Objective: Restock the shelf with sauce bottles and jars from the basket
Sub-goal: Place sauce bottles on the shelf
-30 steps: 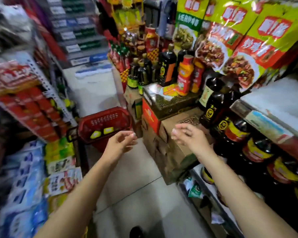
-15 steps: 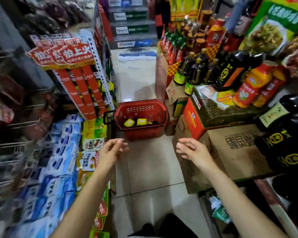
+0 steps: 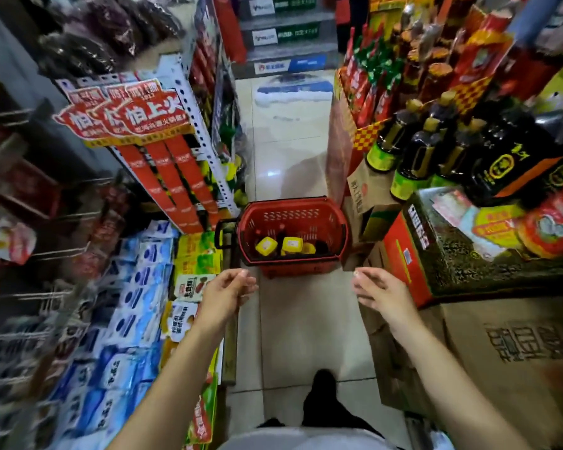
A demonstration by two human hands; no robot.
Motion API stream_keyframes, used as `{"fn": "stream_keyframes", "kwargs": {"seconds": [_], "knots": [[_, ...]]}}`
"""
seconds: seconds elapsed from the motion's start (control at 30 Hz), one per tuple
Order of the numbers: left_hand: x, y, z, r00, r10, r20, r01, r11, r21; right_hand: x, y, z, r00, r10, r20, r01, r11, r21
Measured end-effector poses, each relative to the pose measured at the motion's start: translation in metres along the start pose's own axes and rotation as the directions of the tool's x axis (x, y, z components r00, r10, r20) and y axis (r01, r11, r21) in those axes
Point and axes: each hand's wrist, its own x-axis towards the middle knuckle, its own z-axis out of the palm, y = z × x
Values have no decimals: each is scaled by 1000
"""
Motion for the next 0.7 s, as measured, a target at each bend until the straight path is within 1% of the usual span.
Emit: {"fn": "stream_keyframes", "kwargs": {"seconds": [0.07, 0.27, 0.4, 0.5, 0.57, 0.7], "knots": [[16, 9, 12, 1000, 5, -5, -5, 1000, 10, 24, -8, 4, 1000, 16, 17, -16, 1000, 3], [65, 27, 22, 998, -63, -22, 62, 997, -34, 90, -26, 25, 997, 49, 63, -47, 998, -33], [116, 31, 14, 994, -110, -23, 109, 993, -44, 136, -37, 49, 992, 100, 78, -96, 994, -57], [166, 33, 11, 989, -146, -22, 146, 989, -18, 173, -48, 70, 988, 127, 86, -123, 991, -50], [208, 38, 7, 982, -185, -25, 185, 983, -6, 205, -54, 86, 985, 157, 77, -152, 986, -63], [259, 48, -1, 967, -255, -20, 255, 967, 10, 245, -61, 105, 980, 198, 38, -193, 976, -101]]}}
